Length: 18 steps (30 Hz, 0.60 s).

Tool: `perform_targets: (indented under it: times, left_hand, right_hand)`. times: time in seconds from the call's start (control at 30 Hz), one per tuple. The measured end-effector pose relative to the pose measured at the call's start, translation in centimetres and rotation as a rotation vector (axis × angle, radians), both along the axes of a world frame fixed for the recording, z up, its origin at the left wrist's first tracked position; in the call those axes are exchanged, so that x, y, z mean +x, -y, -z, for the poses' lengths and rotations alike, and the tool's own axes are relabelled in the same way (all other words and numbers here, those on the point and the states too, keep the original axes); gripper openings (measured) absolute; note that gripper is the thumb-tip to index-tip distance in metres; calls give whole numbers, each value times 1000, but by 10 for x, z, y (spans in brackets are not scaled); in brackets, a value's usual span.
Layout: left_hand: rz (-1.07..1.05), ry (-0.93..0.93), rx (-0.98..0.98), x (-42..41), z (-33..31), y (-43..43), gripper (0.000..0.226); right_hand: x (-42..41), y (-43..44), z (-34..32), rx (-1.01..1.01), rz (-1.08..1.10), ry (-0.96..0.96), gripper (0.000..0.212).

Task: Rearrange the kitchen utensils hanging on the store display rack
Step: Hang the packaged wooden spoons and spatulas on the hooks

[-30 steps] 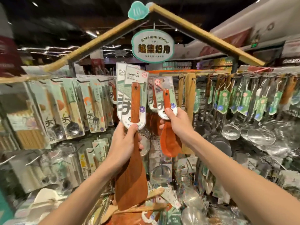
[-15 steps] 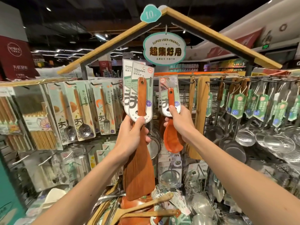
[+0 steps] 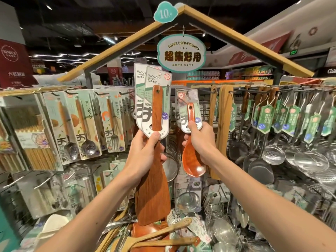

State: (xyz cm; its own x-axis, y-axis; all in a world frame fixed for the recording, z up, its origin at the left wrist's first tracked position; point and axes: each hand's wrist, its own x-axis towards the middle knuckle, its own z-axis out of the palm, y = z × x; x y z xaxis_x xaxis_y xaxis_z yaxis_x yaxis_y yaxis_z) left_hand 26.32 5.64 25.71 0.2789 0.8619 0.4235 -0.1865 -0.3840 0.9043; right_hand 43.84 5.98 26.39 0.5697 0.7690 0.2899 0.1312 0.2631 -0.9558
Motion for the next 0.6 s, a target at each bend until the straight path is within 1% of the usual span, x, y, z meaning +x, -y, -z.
perform_targets:
  times: [0.2,0.33,0.47,0.6]
  left_hand:
    - [25,-2,-21,6,-4,-9,7]
    - [91,39,-102,9,-7,-17,8]
    - [110,43,-152,13,-8,-18,13]
    - [122,60,-166,14,-9,-19,12]
  right_hand:
    - [14,-30,-5,-65,17,31,18]
    - [23,-50,0,-201,94,222,34]
    - [26,-64,1,-268,108,236,44]
    - [30,-73,3,-268,99,271,38]
